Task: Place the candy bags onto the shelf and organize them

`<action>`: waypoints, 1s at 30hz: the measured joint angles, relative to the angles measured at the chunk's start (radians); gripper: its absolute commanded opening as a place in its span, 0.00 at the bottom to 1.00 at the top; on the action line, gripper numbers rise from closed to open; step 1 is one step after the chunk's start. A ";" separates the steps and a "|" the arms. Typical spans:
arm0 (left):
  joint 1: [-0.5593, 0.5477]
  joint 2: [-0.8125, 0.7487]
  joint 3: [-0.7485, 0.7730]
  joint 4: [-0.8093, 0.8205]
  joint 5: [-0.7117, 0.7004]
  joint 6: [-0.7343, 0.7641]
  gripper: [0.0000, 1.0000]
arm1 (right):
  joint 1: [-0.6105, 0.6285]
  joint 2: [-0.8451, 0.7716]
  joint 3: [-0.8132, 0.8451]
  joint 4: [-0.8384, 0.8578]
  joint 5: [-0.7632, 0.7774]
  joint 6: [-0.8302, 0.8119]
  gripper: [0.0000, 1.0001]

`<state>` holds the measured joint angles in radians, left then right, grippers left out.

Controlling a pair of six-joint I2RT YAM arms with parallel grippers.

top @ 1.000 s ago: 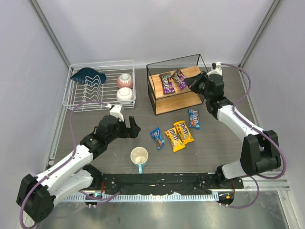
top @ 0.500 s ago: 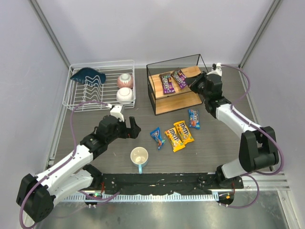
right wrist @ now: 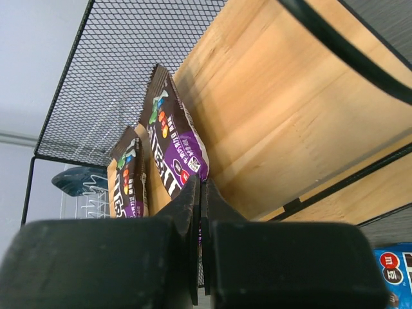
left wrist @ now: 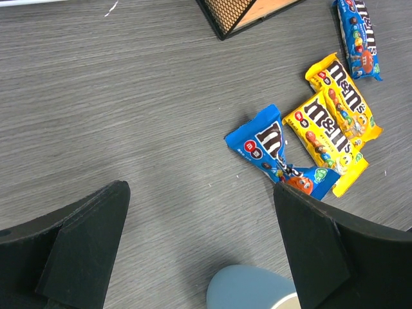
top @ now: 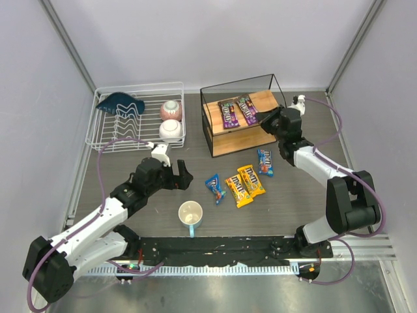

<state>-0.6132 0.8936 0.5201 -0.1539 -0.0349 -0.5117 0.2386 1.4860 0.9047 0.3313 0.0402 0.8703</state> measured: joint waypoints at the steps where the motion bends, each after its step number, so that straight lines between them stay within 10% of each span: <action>1: 0.000 0.000 0.000 0.000 0.002 0.000 1.00 | 0.002 0.000 -0.006 0.004 0.005 0.006 0.01; 30: 0.000 0.000 0.000 0.000 0.002 0.000 1.00 | 0.082 -0.040 -0.068 0.065 0.164 0.102 0.01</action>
<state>-0.6132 0.8936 0.5201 -0.1535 -0.0326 -0.5121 0.3210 1.4460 0.8371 0.3962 0.2039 0.9722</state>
